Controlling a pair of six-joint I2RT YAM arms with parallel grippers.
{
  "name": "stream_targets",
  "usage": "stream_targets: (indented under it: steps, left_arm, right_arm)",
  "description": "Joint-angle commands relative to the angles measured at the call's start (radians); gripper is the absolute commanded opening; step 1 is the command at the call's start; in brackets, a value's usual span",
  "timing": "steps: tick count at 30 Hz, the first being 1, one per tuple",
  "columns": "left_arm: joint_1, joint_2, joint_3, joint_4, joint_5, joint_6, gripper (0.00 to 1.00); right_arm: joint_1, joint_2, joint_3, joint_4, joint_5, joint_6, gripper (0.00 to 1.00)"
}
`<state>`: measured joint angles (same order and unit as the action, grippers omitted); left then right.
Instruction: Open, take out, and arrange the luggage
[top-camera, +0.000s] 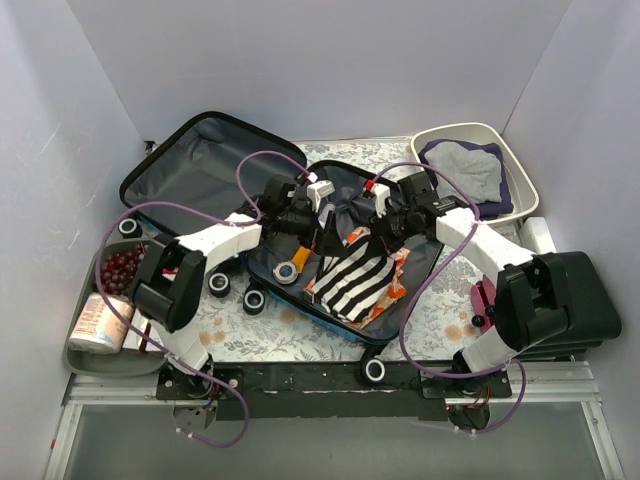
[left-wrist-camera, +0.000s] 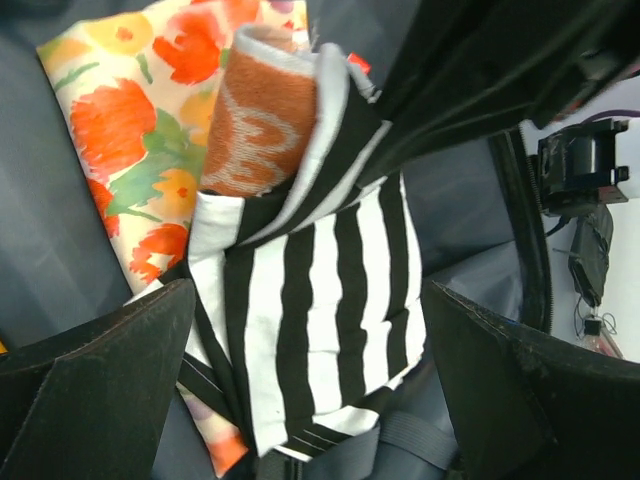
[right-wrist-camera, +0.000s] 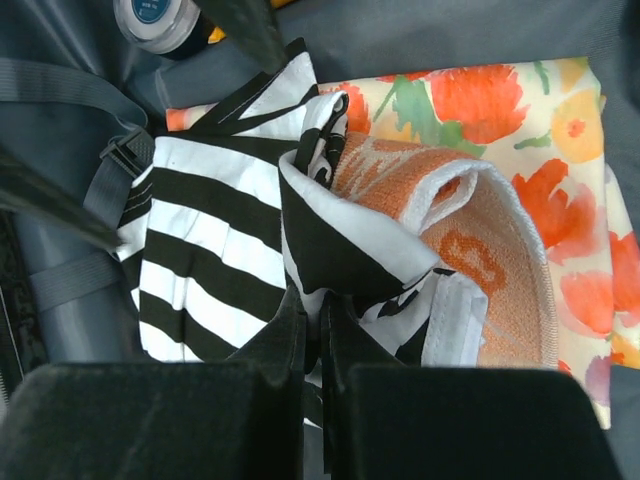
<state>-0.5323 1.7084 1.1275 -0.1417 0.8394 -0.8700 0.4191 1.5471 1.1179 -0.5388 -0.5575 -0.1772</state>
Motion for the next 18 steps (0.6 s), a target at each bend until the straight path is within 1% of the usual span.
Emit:
stream_targets:
  steps: [1, 5, 9, 11, 12, 14, 15, 16, 18]
  left_arm:
    - [-0.009, 0.065, 0.061, 0.002, 0.073, 0.046, 0.98]
    - [-0.026, 0.114, 0.081, 0.004, 0.127, 0.06, 0.98]
    - [-0.073, 0.166, 0.117, 0.001, 0.121, 0.057, 0.98]
    - [-0.078, 0.187, 0.129, -0.001, 0.131, 0.048, 0.97]
    - [-0.078, 0.194, 0.133, -0.001, 0.133, 0.037, 0.9]
    - [-0.078, 0.2, 0.138, 0.008, 0.133, 0.026, 0.79]
    - [-0.081, 0.2, 0.138, 0.013, 0.136, 0.02, 0.71]
    - [-0.083, 0.204, 0.138, 0.025, 0.145, 0.013, 0.58]
    - [-0.093, 0.212, 0.147, 0.028, 0.148, 0.009, 0.39]
  right_arm:
    - [0.004, 0.015, 0.052, 0.023, -0.09, 0.056, 0.01]
    - [0.004, 0.008, 0.065, 0.007, -0.078, 0.062, 0.01]
    - [0.003, 0.018, 0.068, -0.003, -0.101, 0.053, 0.01]
    - [0.003, 0.031, 0.072, -0.012, -0.088, 0.053, 0.01]
    - [0.003, 0.034, 0.072, -0.013, -0.088, 0.054, 0.01]
    - [0.004, 0.036, 0.068, -0.012, -0.094, 0.058, 0.01]
    - [0.004, 0.036, 0.065, -0.006, -0.1, 0.059, 0.01]
    - [0.004, 0.034, 0.059, 0.005, -0.108, 0.059, 0.01]
    - [0.004, 0.034, 0.06, 0.008, -0.125, 0.059, 0.01]
